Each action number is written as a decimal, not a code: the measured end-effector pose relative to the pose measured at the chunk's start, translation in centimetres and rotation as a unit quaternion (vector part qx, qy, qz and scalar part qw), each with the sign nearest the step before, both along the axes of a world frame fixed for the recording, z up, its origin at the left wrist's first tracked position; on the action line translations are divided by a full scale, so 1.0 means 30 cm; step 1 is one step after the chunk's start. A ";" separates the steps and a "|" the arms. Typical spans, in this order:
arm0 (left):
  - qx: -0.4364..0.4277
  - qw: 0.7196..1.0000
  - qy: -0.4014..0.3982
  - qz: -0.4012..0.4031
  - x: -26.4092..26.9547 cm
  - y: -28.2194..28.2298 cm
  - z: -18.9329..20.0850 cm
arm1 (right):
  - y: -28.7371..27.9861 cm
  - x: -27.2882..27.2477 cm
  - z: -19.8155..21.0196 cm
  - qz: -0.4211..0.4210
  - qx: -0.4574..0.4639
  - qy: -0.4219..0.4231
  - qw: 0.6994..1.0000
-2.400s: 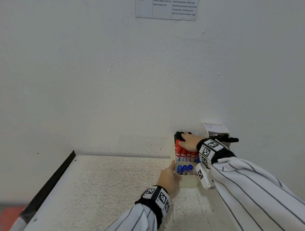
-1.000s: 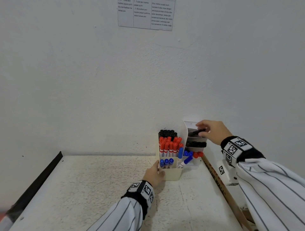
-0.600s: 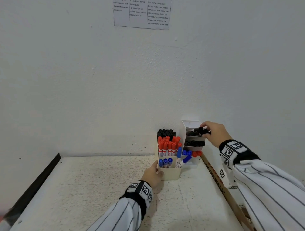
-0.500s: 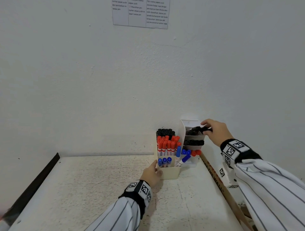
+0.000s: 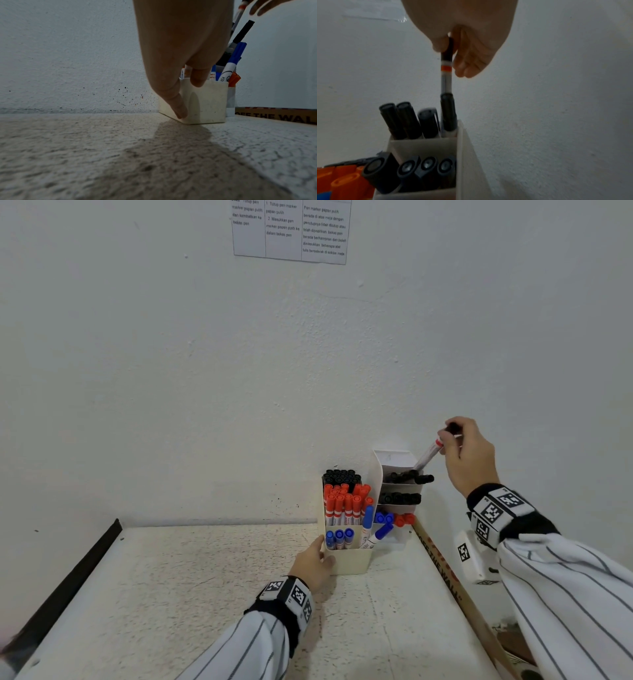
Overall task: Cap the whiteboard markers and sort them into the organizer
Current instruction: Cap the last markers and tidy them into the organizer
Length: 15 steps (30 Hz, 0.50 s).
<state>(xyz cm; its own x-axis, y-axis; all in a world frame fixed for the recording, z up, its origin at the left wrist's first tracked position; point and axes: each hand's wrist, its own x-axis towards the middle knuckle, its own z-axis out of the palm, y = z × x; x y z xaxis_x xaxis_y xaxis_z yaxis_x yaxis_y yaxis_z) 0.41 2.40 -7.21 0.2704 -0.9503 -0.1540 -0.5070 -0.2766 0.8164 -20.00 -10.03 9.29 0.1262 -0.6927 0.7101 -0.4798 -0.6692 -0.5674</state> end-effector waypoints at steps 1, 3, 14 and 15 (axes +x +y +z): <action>0.001 1.000 0.002 0.001 0.000 0.000 0.000 | 0.008 0.007 0.011 0.011 -0.012 -0.016 1.000; 0.003 1.000 0.002 0.003 -0.002 -0.002 -0.001 | 0.022 0.027 0.031 0.032 -0.039 -0.032 0.998; -0.004 1.000 -0.012 -0.009 0.007 -0.009 -0.007 | 0.018 0.266 0.027 0.110 0.029 0.122 0.986; -0.004 1.000 -0.009 -0.011 0.012 -0.012 -0.011 | 0.011 0.283 0.018 0.102 0.034 0.146 0.983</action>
